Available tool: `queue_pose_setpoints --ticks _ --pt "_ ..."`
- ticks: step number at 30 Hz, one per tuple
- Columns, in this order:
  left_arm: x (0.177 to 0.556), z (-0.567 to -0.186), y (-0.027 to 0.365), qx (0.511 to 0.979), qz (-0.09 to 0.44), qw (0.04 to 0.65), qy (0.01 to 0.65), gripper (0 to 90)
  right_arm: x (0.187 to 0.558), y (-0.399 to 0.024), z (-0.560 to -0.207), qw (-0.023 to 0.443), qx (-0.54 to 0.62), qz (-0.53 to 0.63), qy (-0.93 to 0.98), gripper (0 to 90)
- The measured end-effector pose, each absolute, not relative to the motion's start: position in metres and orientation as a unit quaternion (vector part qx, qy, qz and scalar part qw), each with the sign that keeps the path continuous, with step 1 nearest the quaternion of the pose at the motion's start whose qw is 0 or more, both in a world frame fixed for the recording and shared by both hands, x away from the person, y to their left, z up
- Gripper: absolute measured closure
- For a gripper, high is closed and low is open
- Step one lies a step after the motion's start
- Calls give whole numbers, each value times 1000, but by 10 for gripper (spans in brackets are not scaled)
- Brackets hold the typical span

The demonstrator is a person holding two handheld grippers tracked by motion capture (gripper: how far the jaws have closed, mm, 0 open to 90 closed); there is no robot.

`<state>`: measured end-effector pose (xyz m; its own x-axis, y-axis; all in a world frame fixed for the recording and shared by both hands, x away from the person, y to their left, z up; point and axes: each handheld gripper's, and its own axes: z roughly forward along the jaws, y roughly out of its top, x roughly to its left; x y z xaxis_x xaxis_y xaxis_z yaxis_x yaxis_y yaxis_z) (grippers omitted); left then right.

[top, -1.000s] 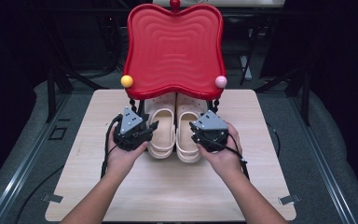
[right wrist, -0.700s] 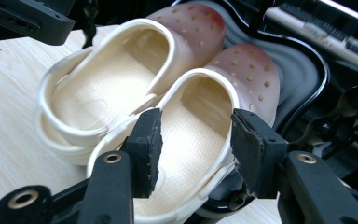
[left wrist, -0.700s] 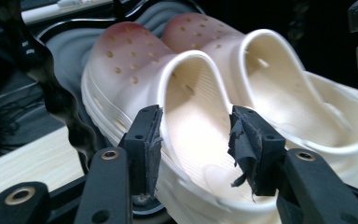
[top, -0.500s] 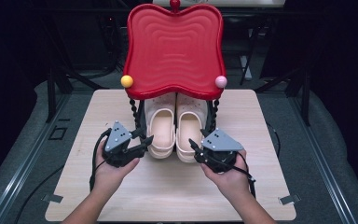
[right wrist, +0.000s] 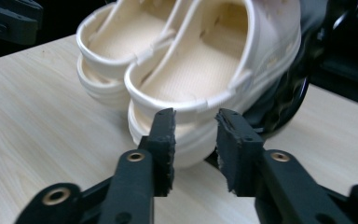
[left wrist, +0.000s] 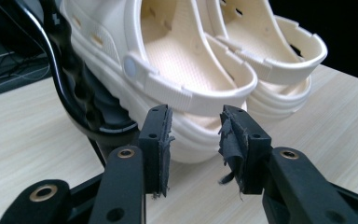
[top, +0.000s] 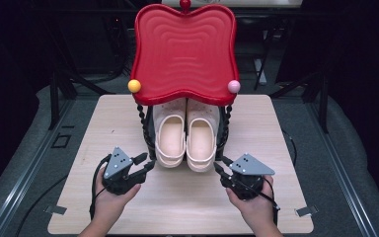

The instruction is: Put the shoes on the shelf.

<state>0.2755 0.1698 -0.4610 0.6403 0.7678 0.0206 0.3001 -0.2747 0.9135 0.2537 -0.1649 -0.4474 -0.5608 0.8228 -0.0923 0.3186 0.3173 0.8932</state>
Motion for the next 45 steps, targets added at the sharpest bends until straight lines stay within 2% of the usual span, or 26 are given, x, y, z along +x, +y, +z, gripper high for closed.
queue_pose_setpoints --ticks 6,12,19,22,30,45 --pt "272 -480 167 765 228 484 358 679 253 -166 -471 278 378 422 775 737" --pt "275 -496 158 775 217 473 359 735 257 -158 -490 249 379 404 795 775" --pt "277 -508 147 782 209 465 360 834 263 -147 -502 224 375 408 802 880" --pt "278 -511 144 784 201 463 362 867 267 -143 -506 210 376 410 804 897" --pt "282 -514 138 789 195 458 360 873 273 -137 -512 190 384 418 801 896" --pt "286 -509 133 789 218 448 360 886 275 -137 -509 201 387 419 796 900"
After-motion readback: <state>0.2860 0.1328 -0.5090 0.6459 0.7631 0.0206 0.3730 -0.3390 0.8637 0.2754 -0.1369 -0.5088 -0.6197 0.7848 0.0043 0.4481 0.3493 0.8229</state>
